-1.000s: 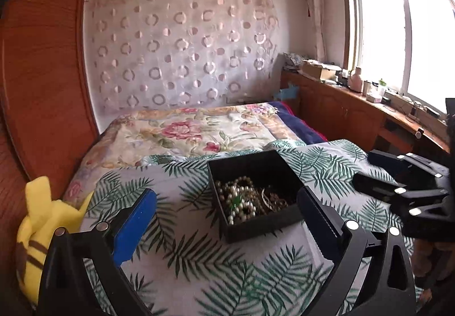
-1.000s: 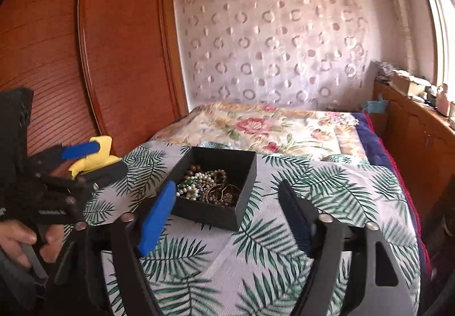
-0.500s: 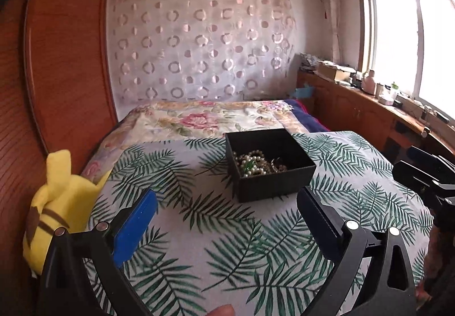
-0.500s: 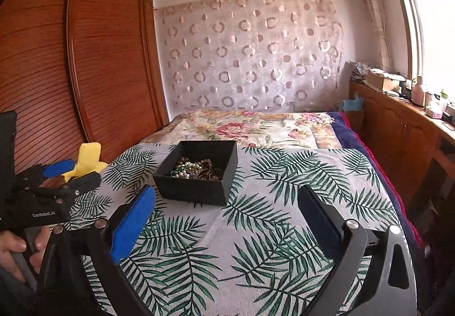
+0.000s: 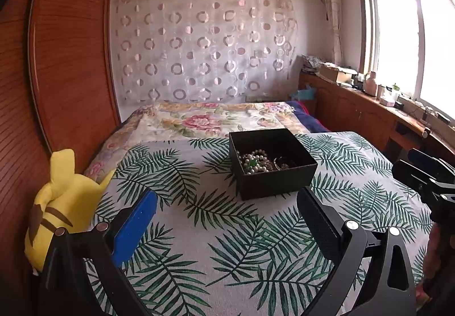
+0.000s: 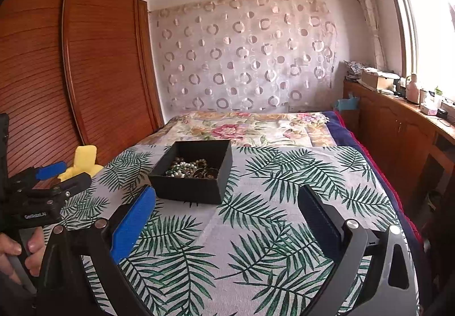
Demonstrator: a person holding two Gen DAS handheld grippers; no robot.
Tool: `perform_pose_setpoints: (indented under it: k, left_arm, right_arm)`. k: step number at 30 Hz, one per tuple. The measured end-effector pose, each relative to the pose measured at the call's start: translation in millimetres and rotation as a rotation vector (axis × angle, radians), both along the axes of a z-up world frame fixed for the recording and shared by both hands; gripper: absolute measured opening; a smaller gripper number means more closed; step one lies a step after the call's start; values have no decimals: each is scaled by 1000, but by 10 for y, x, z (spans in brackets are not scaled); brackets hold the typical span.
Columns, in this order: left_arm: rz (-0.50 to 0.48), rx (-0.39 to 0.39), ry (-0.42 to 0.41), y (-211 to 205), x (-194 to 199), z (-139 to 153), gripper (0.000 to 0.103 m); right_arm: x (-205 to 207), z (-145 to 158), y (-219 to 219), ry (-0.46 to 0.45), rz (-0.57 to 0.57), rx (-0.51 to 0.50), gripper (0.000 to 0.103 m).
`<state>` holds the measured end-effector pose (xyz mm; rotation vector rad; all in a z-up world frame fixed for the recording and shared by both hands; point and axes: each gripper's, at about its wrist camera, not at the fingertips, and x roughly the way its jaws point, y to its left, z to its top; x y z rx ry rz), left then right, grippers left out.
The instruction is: Organize jewelry
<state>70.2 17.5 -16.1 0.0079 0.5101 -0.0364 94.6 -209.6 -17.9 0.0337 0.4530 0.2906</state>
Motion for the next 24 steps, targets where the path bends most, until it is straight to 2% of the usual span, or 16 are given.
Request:
perform_pose_setpoints:
  k: [24]
  left_arm:
    - [5, -4, -26, -21, -64, 100, 95]
  right_arm:
    - [-6, -10, -6, -2, -1, 10, 101]
